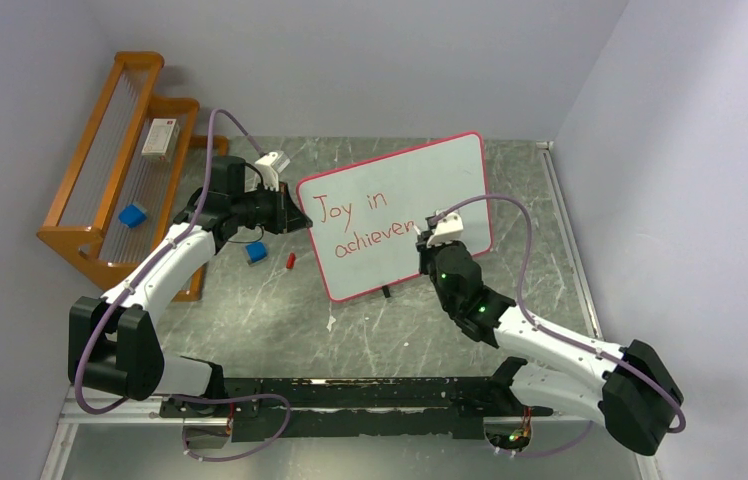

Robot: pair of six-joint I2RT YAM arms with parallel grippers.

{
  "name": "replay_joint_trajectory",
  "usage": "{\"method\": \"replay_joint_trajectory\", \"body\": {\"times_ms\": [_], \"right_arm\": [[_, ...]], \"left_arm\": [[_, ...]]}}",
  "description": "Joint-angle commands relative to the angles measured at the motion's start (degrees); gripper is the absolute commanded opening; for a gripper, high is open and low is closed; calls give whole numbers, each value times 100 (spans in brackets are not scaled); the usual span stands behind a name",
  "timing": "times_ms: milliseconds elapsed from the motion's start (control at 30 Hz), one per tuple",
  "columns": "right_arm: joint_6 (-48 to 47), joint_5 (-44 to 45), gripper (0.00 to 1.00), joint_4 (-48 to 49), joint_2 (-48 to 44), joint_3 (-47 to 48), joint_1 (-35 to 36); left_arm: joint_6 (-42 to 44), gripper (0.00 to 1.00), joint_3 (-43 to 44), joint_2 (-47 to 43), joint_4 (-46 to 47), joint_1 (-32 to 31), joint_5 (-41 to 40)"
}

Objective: Write a sentence on the whiteboard

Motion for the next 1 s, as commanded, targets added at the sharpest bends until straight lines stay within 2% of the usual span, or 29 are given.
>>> {"method": "replay_joint_trajectory", "body": {"times_ms": [0, 967], "right_arm": [[-108, 37, 0, 408, 117, 84, -55], [-213, 121, 0, 761, 371, 152, -236]], "left_arm": [[248, 5, -15, -15, 72, 146, -513], [263, 5, -14, -14, 55, 146, -520]]}}
